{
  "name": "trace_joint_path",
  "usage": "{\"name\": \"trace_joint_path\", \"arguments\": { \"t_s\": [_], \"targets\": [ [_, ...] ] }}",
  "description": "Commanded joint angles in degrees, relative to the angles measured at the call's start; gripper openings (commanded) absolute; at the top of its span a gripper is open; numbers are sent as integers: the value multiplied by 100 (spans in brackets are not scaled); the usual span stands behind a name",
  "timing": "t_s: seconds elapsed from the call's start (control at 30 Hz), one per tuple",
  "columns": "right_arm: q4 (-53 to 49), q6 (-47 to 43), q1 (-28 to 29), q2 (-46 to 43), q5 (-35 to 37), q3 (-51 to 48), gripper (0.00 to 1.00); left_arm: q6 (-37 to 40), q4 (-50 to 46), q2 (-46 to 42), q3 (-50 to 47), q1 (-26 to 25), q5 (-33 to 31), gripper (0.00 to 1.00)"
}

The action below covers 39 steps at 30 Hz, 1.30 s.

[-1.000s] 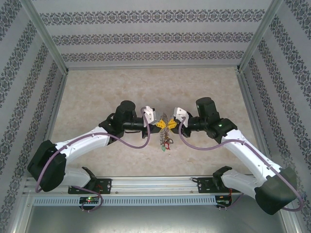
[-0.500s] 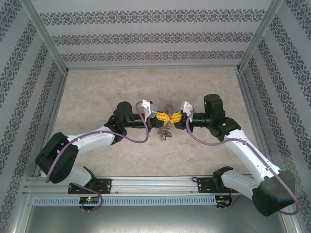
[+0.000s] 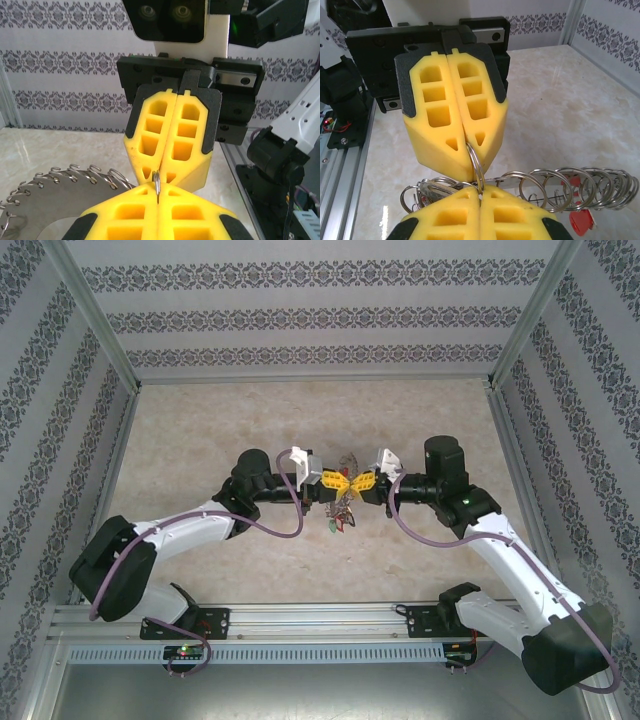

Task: Put the keys on the keyring

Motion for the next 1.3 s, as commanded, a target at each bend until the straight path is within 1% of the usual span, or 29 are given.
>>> {"name": "trace_joint_path", "arguments": {
  "t_s": [0.0,0.1,0.2,0.27,0.33,0.5,0.57,0.63,0.77,0.83,1.13,1.17,1.2,1.27],
  "targets": [
    [-111,-218,134,-26,215,345,0,868,-1470,-259,367,-134,269,9],
    [-683,-542,348,29,746,569,0,1573,-2730,-344,681,-133,127,16],
    [-1146,-783,601,117,1210,830,0,2185,-3917,-283,1100,-133,66,17],
    [-1329,-888,755,157,1426,963,0,2457,-4448,-200,1318,-142,56,16],
    [-1472,-1000,880,237,1610,1054,0,2573,-4697,-120,1430,-142,54,14],
    [-1498,-1064,966,393,1807,1009,0,2549,-4688,28,1393,-146,25,13],
    [-1472,-1080,966,438,1854,960,0,2483,-4610,60,1320,-148,26,9],
    [-1488,-1082,966,496,1861,941,0,2435,-4571,98,1260,-151,39,15],
    [-1403,-1119,974,561,1808,817,0,2358,-4470,107,1141,-147,4,15],
    [-1354,-1128,974,576,1748,739,0,2432,-4651,220,1190,-154,-9,16],
    [-1088,-1141,983,751,1715,351,0,2415,-4641,553,1158,-150,-61,15],
    [-1052,-1135,988,773,1712,316,0,2415,-4643,585,1144,-151,-51,12],
    [-1015,-1142,981,800,1693,264,0,2435,-4704,629,1145,-151,-54,8],
    [-938,-1105,983,839,1658,185,0,2497,-4816,702,1131,-159,-59,3]
  ]
}}
